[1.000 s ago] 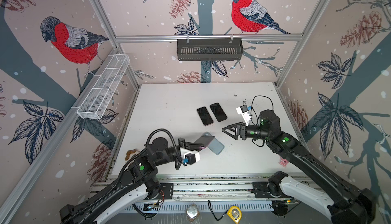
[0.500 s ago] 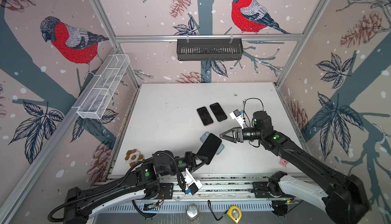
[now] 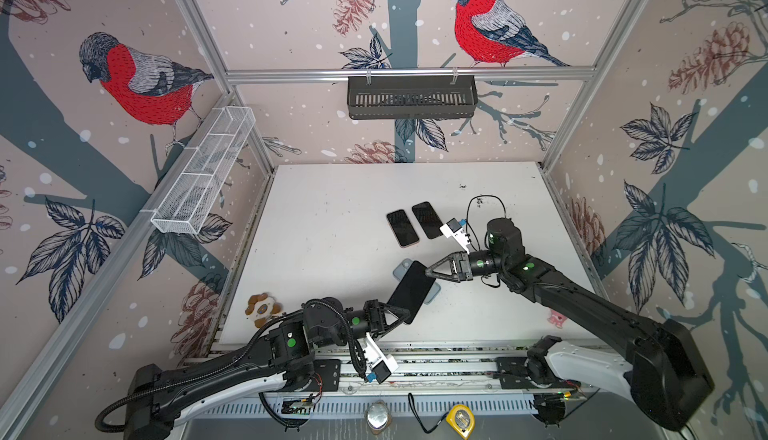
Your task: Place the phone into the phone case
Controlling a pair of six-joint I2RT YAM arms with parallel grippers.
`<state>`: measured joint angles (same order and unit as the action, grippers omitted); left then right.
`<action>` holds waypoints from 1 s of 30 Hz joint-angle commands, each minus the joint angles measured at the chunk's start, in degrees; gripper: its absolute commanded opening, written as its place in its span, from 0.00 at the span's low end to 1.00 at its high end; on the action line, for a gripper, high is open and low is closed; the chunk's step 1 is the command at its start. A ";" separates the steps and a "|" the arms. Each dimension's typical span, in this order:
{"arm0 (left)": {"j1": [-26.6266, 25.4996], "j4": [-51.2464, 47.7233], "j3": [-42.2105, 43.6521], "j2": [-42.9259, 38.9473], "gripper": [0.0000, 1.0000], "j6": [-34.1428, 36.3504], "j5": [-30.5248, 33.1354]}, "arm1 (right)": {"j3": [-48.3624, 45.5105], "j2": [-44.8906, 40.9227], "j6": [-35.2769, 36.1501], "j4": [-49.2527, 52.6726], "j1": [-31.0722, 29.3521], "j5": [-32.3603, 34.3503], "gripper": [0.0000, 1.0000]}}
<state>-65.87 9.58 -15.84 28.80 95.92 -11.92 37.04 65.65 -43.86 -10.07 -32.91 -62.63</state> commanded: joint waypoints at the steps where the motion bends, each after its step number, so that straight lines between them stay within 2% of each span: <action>1: -0.32 7.55 0.20 0.45 0.00 1.04 -0.55 | -0.10 0.47 -5.24 -8.90 -1.83 -3.87 0.77; 8: -0.47 8.23 0.74 0.61 0.00 0.41 -1.08 | 0.91 1.57 -7.58 -11.97 -3.53 -5.35 0.71; 11: -0.51 7.87 0.74 0.47 0.00 0.41 -0.83 | 1.19 2.06 -8.81 -13.52 -3.57 -6.20 0.64; 14: -0.67 7.73 0.82 0.24 0.00 0.43 -0.65 | 1.34 2.62 -9.49 -14.08 -3.57 -6.74 0.55; 18: -0.72 8.15 1.49 -0.01 0.01 -0.02 -0.96 | 1.53 2.86 -9.59 -13.89 -3.57 -7.05 0.36; 22: -0.76 8.93 2.63 -1.22 0.16 -1.50 -2.17 | 3.02 2.73 -7.50 -9.87 -3.18 -6.60 0.13; 27: -0.95 8.65 4.08 -3.24 0.36 -4.34 -2.30 | 7.56 1.71 -2.44 0.31 -0.12 -4.53 0.05; 28: -1.01 9.22 4.50 -3.51 0.47 -5.33 -1.68 | 8.47 1.38 -2.02 1.54 0.73 -4.46 0.05; 29: -1.36 10.11 5.17 -3.85 0.97 -6.50 -0.90 | 9.51 1.01 -1.19 2.88 1.49 -4.52 0.05; 30: -1.53 11.15 5.70 -4.01 0.98 -7.76 -0.30 | 10.96 0.59 0.56 5.24 2.18 -4.16 0.05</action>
<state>-66.96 17.67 -11.16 25.23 92.16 -13.28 45.65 67.22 -47.90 -9.32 -31.90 -67.02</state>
